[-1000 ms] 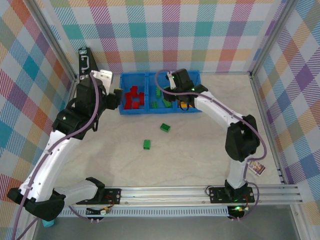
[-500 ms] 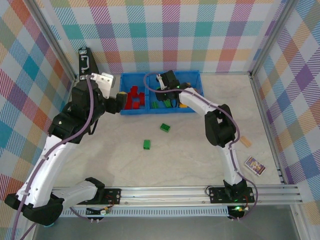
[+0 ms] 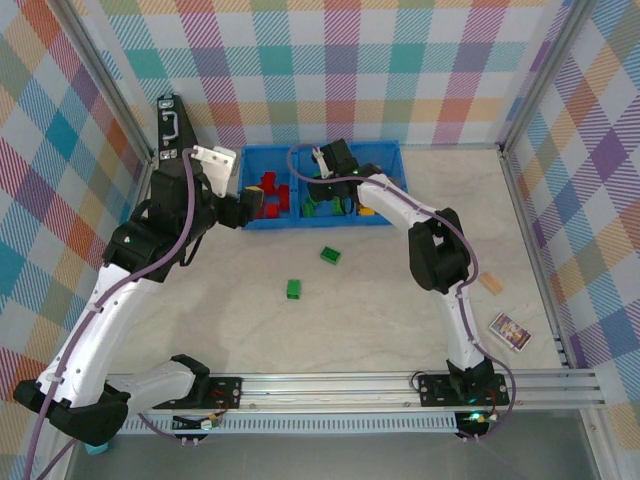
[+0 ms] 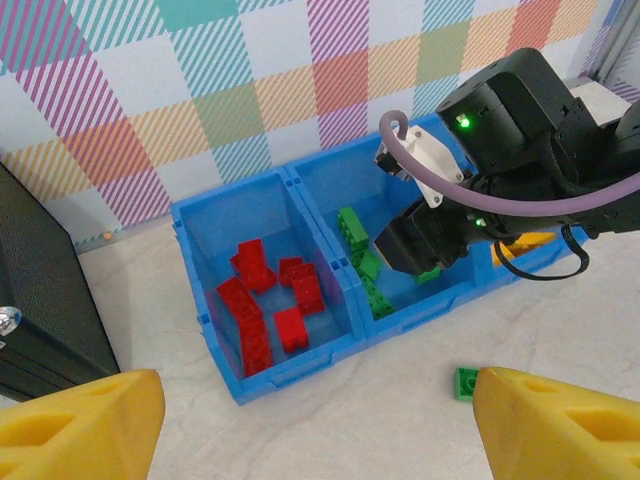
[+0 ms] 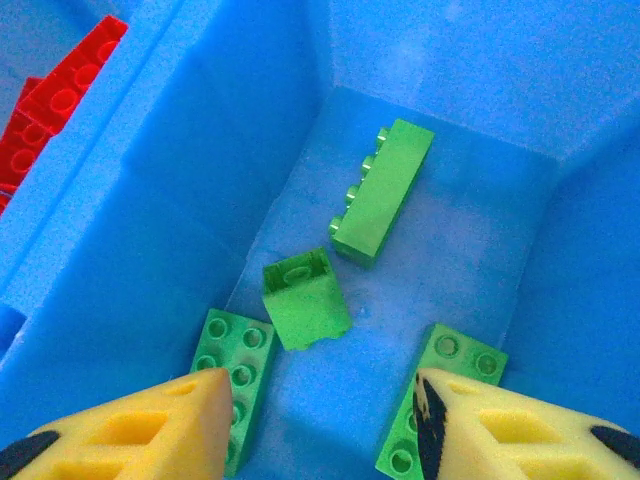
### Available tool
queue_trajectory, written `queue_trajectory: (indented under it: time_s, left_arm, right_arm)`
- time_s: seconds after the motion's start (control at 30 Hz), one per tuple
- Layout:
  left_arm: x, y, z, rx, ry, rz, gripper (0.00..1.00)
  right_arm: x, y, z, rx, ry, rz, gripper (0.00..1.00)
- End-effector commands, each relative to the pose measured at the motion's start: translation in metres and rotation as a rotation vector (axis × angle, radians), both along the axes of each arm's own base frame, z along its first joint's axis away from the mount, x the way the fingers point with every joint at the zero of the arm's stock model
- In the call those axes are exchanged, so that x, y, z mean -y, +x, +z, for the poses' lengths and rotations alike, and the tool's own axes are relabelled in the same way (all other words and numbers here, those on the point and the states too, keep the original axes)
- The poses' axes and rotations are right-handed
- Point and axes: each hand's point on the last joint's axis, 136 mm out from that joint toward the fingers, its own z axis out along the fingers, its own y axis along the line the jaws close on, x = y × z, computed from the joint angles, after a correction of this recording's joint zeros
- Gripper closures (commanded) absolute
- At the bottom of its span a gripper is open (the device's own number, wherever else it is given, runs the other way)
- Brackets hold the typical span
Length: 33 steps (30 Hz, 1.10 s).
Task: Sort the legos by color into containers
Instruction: Place the lego in the container, then pick up the lego from the center of the table.
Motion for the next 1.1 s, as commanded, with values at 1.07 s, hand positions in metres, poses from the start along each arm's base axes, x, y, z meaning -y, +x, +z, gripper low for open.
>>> queue_trajectory:
  time_s: [1.07]
  left_arm:
    - [-0.007, -0.016, 0.004, -0.045, -0.001, -0.011, 0.14]
  right_arm:
    - [0.023, -0.174, -0.058, -0.316, -0.184, 0.456, 0.24]
